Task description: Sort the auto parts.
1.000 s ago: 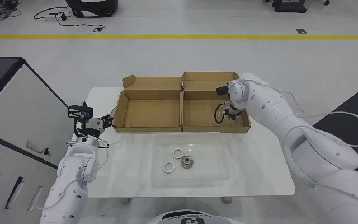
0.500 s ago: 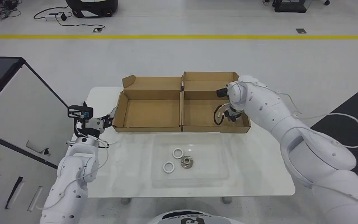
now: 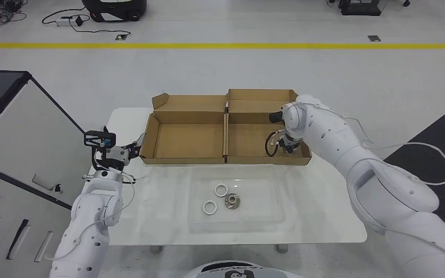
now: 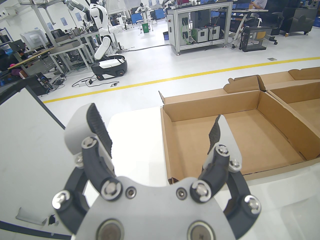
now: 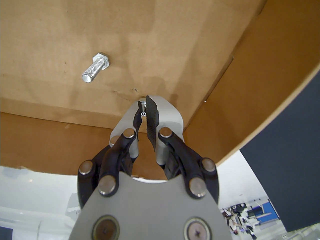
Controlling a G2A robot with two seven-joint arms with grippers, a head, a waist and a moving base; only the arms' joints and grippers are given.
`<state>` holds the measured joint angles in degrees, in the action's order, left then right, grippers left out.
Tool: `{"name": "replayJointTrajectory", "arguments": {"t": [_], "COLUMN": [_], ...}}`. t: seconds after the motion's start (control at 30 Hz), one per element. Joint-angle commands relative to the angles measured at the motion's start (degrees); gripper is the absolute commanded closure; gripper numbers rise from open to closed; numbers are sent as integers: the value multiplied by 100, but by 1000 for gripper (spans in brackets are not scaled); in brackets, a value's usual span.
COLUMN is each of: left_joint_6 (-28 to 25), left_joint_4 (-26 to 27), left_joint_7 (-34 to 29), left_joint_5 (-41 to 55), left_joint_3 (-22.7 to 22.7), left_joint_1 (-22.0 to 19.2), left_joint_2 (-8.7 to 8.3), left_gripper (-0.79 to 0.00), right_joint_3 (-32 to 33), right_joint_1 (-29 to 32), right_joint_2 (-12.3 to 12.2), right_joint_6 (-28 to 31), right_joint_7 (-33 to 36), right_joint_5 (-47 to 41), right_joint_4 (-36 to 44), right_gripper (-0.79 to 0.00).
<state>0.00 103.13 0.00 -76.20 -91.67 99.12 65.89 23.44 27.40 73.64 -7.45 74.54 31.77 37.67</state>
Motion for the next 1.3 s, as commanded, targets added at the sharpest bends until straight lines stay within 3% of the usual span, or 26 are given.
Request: {"name": "replayJointTrajectory", "arguments": {"t": [0.0, 0.13, 0.3, 0.53, 0.7, 0.73, 0.8, 1.27], "left_joint_6": [0, 0, 0, 0, 0, 0, 0, 0], "left_joint_4": [0, 0, 0, 0, 0, 0, 0, 0], "left_joint_7": [0, 0, 0, 0, 0, 0, 0, 0], "left_joint_5": [0, 0, 0, 0, 0, 0, 0, 0], "left_joint_3": [0, 0, 0, 0, 0, 0, 0, 0], "left_joint_1": [0, 0, 0, 0, 0, 0, 0, 0], "left_joint_2": [0, 0, 0, 0, 0, 0, 0, 0], "left_gripper": [-785, -785, -785, -785, -785, -785, -785, -785], "right_joint_3": [20, 68, 119, 234, 360, 376, 439, 1175], "right_joint_1": [10, 27, 44, 41, 12, 18, 13, 237], "right_joint_2": [4, 11, 17, 11, -38, -52, -86, -530], "right_joint_6": [11, 24, 29, 15, 24, 33, 27, 25], "right_joint_7": [-1, 14, 38, 69, 81, 91, 118, 241], "right_joint_5": [20, 55, 123, 165, 221, 254, 276, 344], "right_joint_4": [-12, -25, -25, 19, 98, 119, 153, 1104], "right_gripper": [-25, -46, -299, -314, -403, -579, -785, -785]}}
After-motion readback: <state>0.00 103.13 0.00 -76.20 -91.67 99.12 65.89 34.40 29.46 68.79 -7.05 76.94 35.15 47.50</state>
